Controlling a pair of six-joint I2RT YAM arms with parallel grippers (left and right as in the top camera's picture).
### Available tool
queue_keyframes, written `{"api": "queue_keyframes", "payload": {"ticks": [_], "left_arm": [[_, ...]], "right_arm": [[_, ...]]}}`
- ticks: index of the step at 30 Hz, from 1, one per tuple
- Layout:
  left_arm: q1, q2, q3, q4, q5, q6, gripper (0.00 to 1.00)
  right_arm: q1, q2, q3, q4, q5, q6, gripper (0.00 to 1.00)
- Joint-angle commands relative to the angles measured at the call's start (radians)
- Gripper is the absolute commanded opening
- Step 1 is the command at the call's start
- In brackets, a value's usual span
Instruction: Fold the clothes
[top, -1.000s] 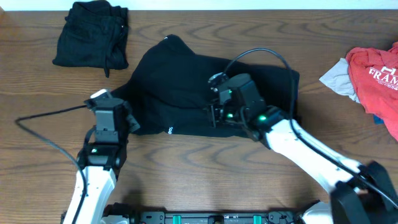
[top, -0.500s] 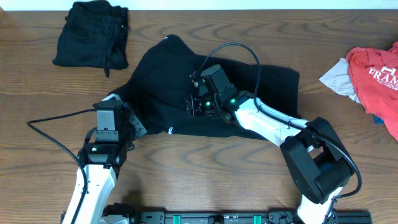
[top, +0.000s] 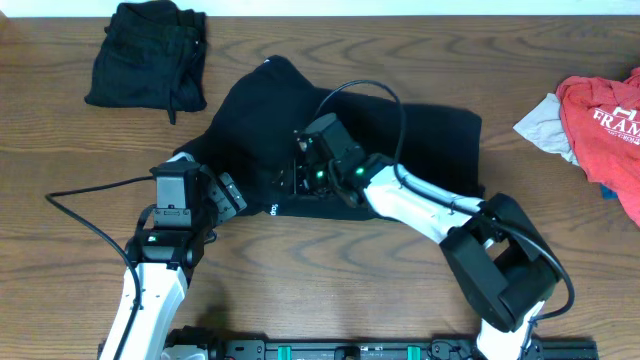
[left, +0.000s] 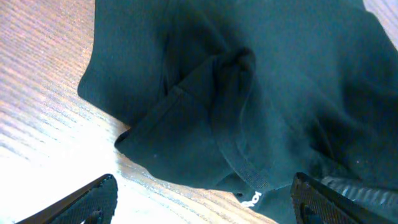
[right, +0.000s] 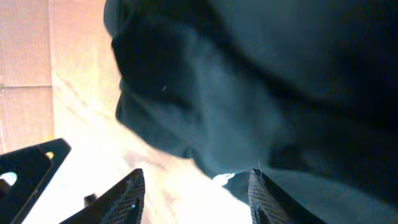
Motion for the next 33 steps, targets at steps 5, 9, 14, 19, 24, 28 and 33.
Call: {"api": "queue_keyframes", "payload": {"ticks": [5, 9, 14, 19, 24, 28, 33], "left_arm": [[0.005, 0.001, 0.015, -0.024, -0.016, -0.002, 0.90], [0.005, 0.001, 0.015, -0.035, -0.016, -0.002, 0.91], [0.005, 0.000, 0.016, -0.039, -0.028, -0.002, 0.97], [0.005, -0.006, 0.016, -0.042, -0.045, -0.002, 0.97], [0.005, -0.009, 0.016, -0.061, -0.045, -0.001, 0.97], [0.005, -0.009, 0.016, -0.068, -0.045, -0.002, 0.98], [0.005, -0.009, 0.016, -0.068, -0.046, -0.001, 0.98]], "right_arm": [[0.043, 0.021, 0.018, -0.005, 0.015, 0.114, 0.51], [0.044, 0.021, 0.018, -0.027, 0.074, 0.113, 0.52], [0.044, 0.025, 0.018, -0.025, 0.134, 0.113, 0.51], [0.044, 0.055, 0.018, 0.012, 0.131, 0.122, 0.51], [0.044, 0.089, 0.018, 0.030, 0.122, 0.134, 0.51], [0.046, 0.100, 0.018, 0.048, 0.101, 0.148, 0.51], [0.053, 0.105, 0.018, 0.049, 0.101, 0.177, 0.51]]}}
